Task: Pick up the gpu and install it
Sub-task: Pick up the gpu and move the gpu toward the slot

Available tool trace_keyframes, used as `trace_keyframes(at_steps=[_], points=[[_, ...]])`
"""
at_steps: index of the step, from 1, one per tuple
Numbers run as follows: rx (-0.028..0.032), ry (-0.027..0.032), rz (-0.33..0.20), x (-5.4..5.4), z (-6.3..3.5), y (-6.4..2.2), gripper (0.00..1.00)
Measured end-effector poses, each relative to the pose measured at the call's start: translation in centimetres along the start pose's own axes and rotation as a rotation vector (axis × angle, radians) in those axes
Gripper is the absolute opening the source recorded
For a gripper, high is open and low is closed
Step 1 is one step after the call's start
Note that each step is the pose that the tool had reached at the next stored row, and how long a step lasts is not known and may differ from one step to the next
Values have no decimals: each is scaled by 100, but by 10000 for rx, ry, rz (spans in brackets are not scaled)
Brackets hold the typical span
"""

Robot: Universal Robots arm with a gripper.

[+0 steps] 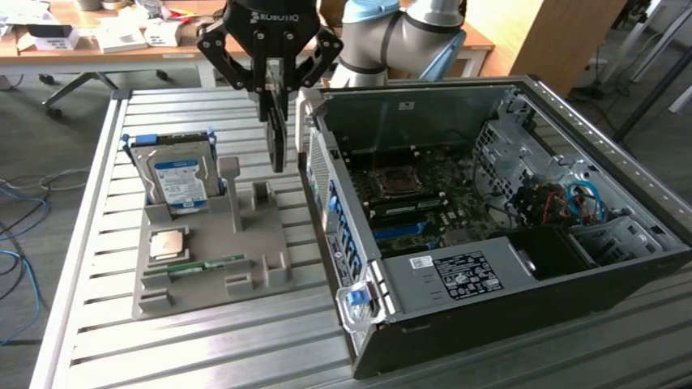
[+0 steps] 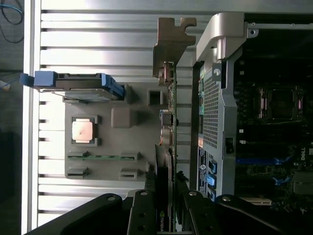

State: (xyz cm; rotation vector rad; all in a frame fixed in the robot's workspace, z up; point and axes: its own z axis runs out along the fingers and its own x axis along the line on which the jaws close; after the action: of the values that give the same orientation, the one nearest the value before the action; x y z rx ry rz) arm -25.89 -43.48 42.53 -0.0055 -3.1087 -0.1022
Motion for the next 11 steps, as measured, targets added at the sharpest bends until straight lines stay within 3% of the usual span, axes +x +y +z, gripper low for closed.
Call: trace_keyframes(at_steps=[11], points=[[0,0,0,-180,-6,1,26]])
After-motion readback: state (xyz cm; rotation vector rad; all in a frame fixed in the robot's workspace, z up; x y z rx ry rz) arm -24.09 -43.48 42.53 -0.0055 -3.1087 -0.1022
